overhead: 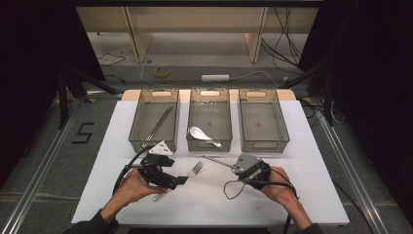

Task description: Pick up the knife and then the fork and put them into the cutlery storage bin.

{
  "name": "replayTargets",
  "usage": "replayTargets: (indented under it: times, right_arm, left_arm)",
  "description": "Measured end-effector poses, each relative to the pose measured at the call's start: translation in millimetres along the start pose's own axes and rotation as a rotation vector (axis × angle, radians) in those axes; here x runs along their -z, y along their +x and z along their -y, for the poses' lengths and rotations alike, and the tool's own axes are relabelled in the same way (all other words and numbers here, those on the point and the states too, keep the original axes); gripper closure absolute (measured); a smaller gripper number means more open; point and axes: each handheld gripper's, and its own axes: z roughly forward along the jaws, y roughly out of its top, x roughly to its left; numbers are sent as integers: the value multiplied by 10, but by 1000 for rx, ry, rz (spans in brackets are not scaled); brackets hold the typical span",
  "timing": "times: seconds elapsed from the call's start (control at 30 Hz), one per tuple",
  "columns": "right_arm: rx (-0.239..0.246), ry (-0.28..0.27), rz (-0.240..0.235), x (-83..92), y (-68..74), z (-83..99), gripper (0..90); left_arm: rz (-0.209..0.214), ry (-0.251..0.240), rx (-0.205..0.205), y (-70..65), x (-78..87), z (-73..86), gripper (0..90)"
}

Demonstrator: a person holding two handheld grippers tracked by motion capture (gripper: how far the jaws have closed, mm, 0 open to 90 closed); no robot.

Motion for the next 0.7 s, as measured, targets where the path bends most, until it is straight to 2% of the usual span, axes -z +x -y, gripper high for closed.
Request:
replayTargets:
  times: [0.17, 0.3, 0.37, 0.4, 0.5, 0.57, 0.7]
  right_arm:
    - [-68, -14, 38, 101, -201, 44, 841]
    - [-141, -33, 62, 175, -396, 58, 841]
    - [-185, -42, 75, 210, -519, 44, 841]
    - [-199, -46, 83, 223, -575, 35, 841]
    - [-239, -55, 101, 254, -728, 4, 841]
    - [-269, -58, 111, 270, -837, -21, 841]
    - [-313, -60, 132, 259, -1045, -72, 841]
  left_arm:
    - [-36, 40, 8, 54, -44, 138, 185]
    - [-45, 47, 31, 89, -68, 224, 194]
    - [-44, 55, 30, 99, -68, 238, 190]
    - [-47, 45, 43, 108, -65, 255, 187]
    - [-50, 43, 47, 118, -51, 260, 173]
    - [-66, 8, 56, 121, -35, 271, 168]
    - [-73, -30, 53, 106, -8, 276, 164]
